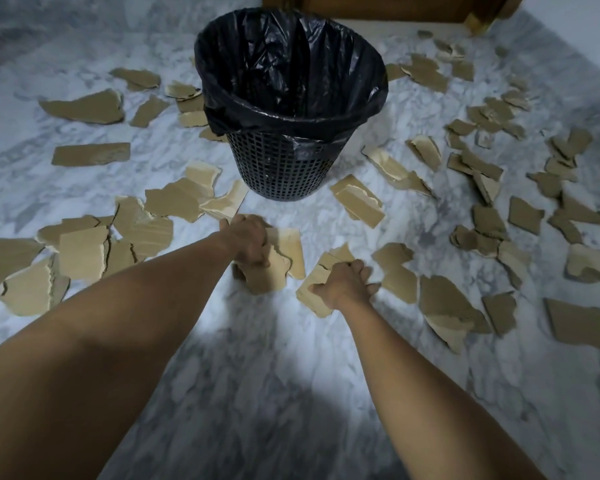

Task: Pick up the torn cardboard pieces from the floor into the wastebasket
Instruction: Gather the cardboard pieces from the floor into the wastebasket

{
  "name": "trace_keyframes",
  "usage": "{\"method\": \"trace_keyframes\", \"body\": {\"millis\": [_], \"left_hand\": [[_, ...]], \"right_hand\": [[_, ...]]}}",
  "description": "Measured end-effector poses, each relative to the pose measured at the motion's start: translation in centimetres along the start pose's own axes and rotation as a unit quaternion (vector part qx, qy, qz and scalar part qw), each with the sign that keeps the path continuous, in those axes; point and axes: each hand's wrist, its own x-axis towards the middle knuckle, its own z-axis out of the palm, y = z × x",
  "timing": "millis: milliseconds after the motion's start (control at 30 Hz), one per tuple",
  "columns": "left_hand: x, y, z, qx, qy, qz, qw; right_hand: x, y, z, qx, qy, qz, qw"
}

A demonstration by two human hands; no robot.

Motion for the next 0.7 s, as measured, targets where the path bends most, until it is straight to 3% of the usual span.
{"method": "trace_keyframes", "body": {"millis": [100, 233, 400, 467, 533, 700], "left_hand": [[-0.1, 0.0, 1.0, 0.006, 0.018, 0.001, 1.000], [-0.4, 0.1, 1.1, 0.006, 0.051, -0.005, 0.999], [-0.5, 0.2, 0.3, 0.030, 0.089, 0.038, 0.995], [-0.5, 0.5, -0.1, 0.017, 0.100, 0.061, 0.993], [-0.6, 0.8, -0.4, -0.020, 0.089, 0.069, 0.993], [-1.3, 0.2, 0.3, -0.203, 0.069, 0.060, 0.975]], "right_hand": [[-0.5, 0.0, -1.2, 0.031, 0.019, -0.031, 0.999], [-0.9, 0.5, -4.0, 0.251, 0.006, -0.139, 0.958], [-0.2, 2.4, -7.9, 0.432, -0.063, -0.015, 0.899], [0.5, 2.8, -8.0, 0.420, -0.070, 0.042, 0.904], [1.0, 2.6, -7.2, 0.342, -0.058, 0.067, 0.935], [2.5, 1.1, -2.5, 0.159, -0.025, 0.089, 0.983]]}}
